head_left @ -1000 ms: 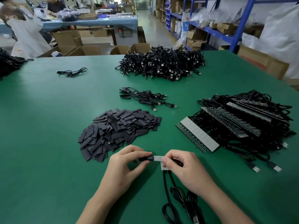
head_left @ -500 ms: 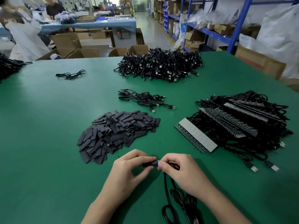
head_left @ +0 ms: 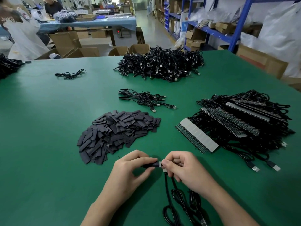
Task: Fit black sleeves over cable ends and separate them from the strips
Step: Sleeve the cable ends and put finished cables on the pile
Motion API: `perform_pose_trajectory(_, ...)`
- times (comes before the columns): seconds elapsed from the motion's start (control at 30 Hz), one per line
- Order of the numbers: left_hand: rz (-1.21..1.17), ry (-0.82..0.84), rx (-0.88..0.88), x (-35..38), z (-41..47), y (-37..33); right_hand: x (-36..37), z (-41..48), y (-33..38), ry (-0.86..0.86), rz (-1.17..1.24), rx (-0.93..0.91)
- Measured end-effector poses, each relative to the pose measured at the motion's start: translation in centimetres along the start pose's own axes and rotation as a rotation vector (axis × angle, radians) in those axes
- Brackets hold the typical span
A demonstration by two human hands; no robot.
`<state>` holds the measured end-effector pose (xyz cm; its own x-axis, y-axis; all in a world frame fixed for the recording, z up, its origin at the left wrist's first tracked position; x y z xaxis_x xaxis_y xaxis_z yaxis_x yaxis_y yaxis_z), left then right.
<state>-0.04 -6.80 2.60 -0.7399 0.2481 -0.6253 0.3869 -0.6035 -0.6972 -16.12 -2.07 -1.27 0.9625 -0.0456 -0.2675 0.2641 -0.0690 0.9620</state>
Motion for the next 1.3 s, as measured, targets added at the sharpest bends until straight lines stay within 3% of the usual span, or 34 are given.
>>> perform_pose_trajectory(0.8, -0.037, 0.051, 0.001, 0.70, -0.17, 0.22, 0.14, 0.29, -0.56, 0.041, 0.036, 0.019)
perform_pose_trajectory(1.3, -0.027, -0.014, -0.020, 0.53, -0.09, -0.17, 0.11, 0.21, -0.72, 0.055, 0.135, 0.045)
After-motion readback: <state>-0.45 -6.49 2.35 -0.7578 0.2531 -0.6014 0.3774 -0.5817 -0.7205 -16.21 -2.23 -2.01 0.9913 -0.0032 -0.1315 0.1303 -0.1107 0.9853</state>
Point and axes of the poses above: each hand's wrist, its own z-axis towards the middle knuckle, its own x-axis out of the palm, y = z × x, the point moved 9 cm from there along z, towards the middle knuckle, and after that the axes turned 5 degrees about -x, right-handed, at the moved point
